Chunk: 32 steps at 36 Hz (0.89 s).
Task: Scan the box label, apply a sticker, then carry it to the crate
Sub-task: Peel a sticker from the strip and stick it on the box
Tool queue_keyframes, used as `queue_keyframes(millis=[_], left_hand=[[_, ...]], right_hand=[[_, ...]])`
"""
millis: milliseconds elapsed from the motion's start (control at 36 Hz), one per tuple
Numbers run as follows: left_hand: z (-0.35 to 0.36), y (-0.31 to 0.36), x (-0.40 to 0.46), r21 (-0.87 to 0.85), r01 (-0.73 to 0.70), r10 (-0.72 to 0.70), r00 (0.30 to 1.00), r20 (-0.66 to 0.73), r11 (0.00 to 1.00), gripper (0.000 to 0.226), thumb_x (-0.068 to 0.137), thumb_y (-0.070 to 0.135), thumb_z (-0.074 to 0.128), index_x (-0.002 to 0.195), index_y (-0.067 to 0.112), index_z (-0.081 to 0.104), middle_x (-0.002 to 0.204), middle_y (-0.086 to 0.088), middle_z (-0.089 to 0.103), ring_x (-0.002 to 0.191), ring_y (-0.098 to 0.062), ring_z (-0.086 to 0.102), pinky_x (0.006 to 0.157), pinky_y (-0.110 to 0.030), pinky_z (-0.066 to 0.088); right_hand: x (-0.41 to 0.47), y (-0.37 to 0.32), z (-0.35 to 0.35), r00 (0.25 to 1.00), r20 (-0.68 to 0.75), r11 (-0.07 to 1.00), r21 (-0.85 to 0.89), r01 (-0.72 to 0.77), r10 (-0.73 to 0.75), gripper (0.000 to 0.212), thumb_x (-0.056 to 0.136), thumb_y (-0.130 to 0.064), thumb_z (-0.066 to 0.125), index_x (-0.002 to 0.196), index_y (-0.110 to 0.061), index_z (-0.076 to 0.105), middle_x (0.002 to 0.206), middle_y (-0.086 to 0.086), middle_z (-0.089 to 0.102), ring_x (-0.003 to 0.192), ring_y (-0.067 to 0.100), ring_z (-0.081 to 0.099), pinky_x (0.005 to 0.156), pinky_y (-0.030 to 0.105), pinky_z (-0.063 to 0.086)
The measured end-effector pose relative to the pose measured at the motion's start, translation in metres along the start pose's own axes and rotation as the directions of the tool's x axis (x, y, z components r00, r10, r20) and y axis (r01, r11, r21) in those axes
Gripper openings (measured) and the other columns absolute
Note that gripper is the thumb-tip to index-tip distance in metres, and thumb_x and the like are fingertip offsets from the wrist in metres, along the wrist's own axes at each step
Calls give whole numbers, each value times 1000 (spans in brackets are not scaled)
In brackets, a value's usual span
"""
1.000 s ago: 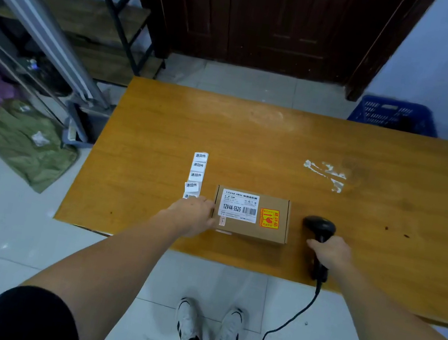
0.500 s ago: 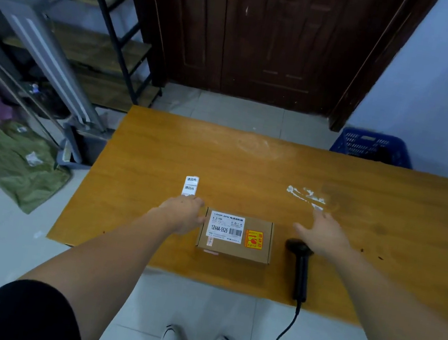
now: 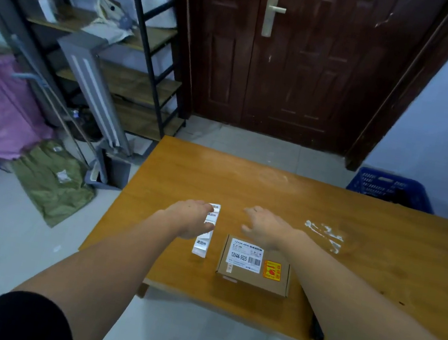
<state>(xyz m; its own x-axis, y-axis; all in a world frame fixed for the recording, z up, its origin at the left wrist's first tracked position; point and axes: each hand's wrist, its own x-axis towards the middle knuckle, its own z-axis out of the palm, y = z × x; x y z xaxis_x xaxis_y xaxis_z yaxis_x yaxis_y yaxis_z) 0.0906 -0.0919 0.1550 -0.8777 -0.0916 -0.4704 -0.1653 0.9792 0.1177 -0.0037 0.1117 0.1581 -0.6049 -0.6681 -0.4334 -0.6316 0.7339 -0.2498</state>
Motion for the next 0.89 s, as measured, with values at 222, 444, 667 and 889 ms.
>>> queue_keyframes(millis=[222,444,667,889], left_hand=[[13,-46,6,-10,-9,9,999,32,1000,63,106,50,46,158,15,37,161,-8,44,143,-30,45,114,-46,41],[52,-75,49,-149,-68,80,994,79,987,66,99,50,58,153,16,44,156,-6,49,140,-27,48,110,-43,42],[102,-82,88,-71,-164,169,983,67,984,71,93,44,68,154,21,42,155,-5,45,140,-28,43,111,-44,40],[142,-81,100,-13,-252,252,968,2,968,70,91,49,69,151,21,46,165,-4,34,150,-26,30,118,-43,27]], right_hand=[[29,-39,18,997,58,999,-11,-41,42,57,104,-39,44,153,-11,38,151,13,45,132,32,48,107,48,43],[66,-67,70,989,36,985,89,-146,143,36,103,-29,49,131,-8,54,129,12,57,124,32,55,93,39,44],[89,-74,125,978,39,969,134,-208,204,29,100,-22,52,126,-10,60,124,13,60,117,34,56,91,40,47],[114,-80,143,974,28,959,175,-224,223,38,97,-12,53,135,-10,61,130,15,62,120,33,57,95,41,47]])
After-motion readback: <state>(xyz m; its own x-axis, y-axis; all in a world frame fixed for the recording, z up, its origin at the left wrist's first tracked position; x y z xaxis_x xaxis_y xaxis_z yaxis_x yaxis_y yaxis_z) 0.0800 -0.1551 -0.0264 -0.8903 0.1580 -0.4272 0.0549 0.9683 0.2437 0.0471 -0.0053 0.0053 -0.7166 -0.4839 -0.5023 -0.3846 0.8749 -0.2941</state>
